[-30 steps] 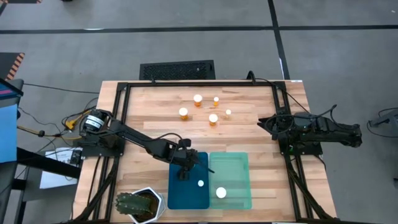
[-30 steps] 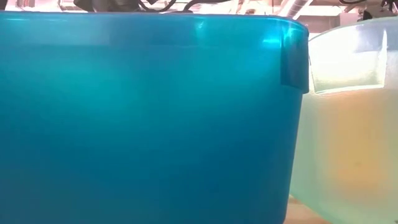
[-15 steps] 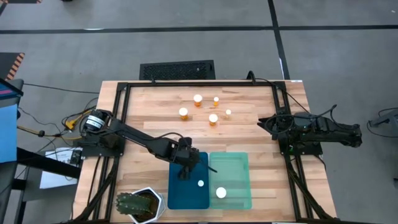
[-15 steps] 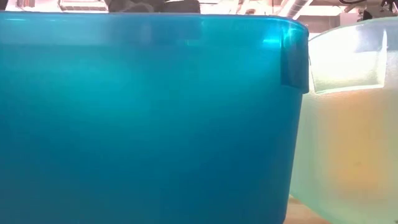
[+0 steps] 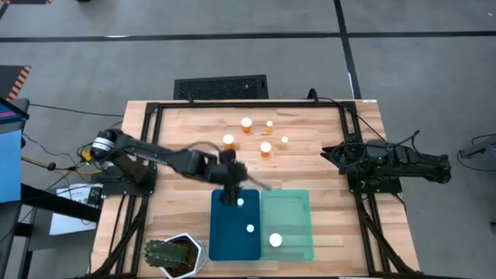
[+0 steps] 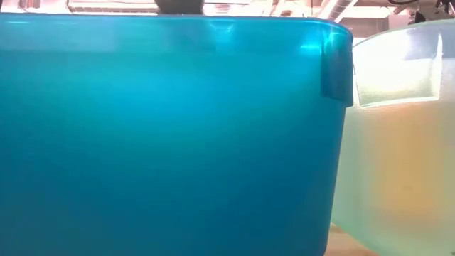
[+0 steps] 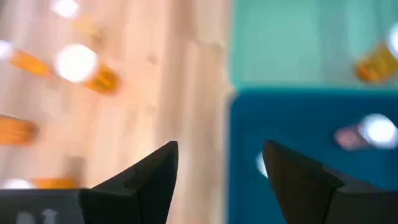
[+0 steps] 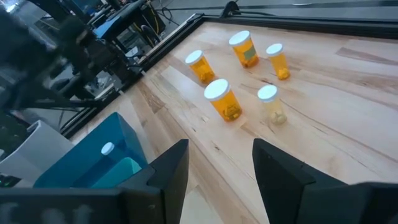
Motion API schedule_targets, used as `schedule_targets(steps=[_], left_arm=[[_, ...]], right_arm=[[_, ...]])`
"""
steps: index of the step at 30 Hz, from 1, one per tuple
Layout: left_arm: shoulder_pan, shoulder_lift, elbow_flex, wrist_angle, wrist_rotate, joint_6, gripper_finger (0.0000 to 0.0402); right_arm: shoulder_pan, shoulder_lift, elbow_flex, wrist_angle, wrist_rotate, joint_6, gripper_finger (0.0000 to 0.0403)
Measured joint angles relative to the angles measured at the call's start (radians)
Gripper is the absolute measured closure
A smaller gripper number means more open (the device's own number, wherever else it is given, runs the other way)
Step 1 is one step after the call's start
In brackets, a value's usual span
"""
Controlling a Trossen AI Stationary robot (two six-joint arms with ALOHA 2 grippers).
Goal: Pick and place medicine bottles into bin by pill shape (circle, oval)
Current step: Put the small yellow pill bottle into the blue bin
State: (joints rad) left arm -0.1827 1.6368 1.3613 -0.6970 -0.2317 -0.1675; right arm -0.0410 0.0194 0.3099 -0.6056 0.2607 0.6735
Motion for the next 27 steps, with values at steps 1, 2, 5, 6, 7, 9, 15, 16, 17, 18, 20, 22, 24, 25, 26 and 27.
schedule_targets(steps=[1, 2, 5, 6, 7, 9, 15, 16, 17, 18, 20, 22, 24, 25, 26, 27], left_arm=[[0.029, -0.007, 0.000, 0.026, 0.004, 0.016, 0.0172], [0.061, -0.010, 0.001, 0.059, 0.017, 0.035, 0.0172], [0.151, -0.008, 0.002, 0.147, 0.062, 0.100, 0.0172], [0.179, -0.003, 0.002, 0.182, 0.079, 0.121, 0.0172], [0.205, 0.003, 0.002, 0.221, 0.095, 0.140, 0.0172], [0.255, 0.020, 0.002, 0.272, 0.121, 0.170, 0.0172], [0.368, 0.086, 0.002, 0.465, 0.217, 0.201, 0.0172], [0.380, 0.099, 0.002, 0.485, 0.228, 0.211, 0.0172], [0.389, 0.113, 0.000, 0.500, 0.237, 0.219, 0.0172], [0.396, 0.127, 0.003, 0.534, 0.249, 0.226, 0.0172], [0.407, 0.166, 0.036, 0.545, 0.255, 0.237, 0.0172], [0.412, 0.211, 0.081, 0.541, 0.256, 0.261, 0.0172], [0.413, 0.268, 0.146, 0.532, 0.265, 0.294, 0.0172], [0.413, 0.295, 0.182, 0.517, 0.273, 0.305, 0.0172], [0.412, 0.323, 0.221, 0.504, 0.282, 0.315, 0.0172], [0.412, 0.354, 0.265, 0.502, 0.288, 0.326, 0.0172]], right_arm=[[0.000, 0.000, 0.000, 0.000, 0.000, 0.000, 0.0216], [0.000, 0.000, 0.000, 0.000, 0.000, 0.000, 0.0217], [0.000, 0.000, 0.000, 0.000, 0.000, 0.000, 0.0217], [0.000, 0.000, 0.000, 0.000, 0.000, 0.000, 0.0217], [0.000, 0.000, 0.000, 0.000, 0.000, 0.000, 0.0216], [0.000, 0.000, 0.000, 0.000, 0.001, -0.001, 0.0215], [-0.001, 0.000, 0.000, -0.004, 0.004, -0.001, 0.0216], [-0.001, 0.000, 0.000, -0.005, 0.005, -0.001, 0.0217], [-0.001, 0.000, 0.000, -0.004, 0.008, -0.001, 0.0217], [-0.001, 0.000, 0.000, -0.005, 0.010, -0.001, 0.0218], [-0.002, 0.000, 0.000, -0.007, 0.012, -0.001, 0.0218], [-0.002, 0.000, 0.000, -0.007, 0.013, -0.001, 0.0216], [-0.002, 0.000, 0.000, -0.007, 0.014, -0.001, 0.0215], [-0.002, 0.000, 0.000, -0.007, 0.015, -0.001, 0.0214], [-0.001, 0.000, 0.000, -0.006, 0.016, -0.001, 0.0214], [-0.001, 0.000, 0.000, -0.006, 0.016, -0.001, 0.0214]])
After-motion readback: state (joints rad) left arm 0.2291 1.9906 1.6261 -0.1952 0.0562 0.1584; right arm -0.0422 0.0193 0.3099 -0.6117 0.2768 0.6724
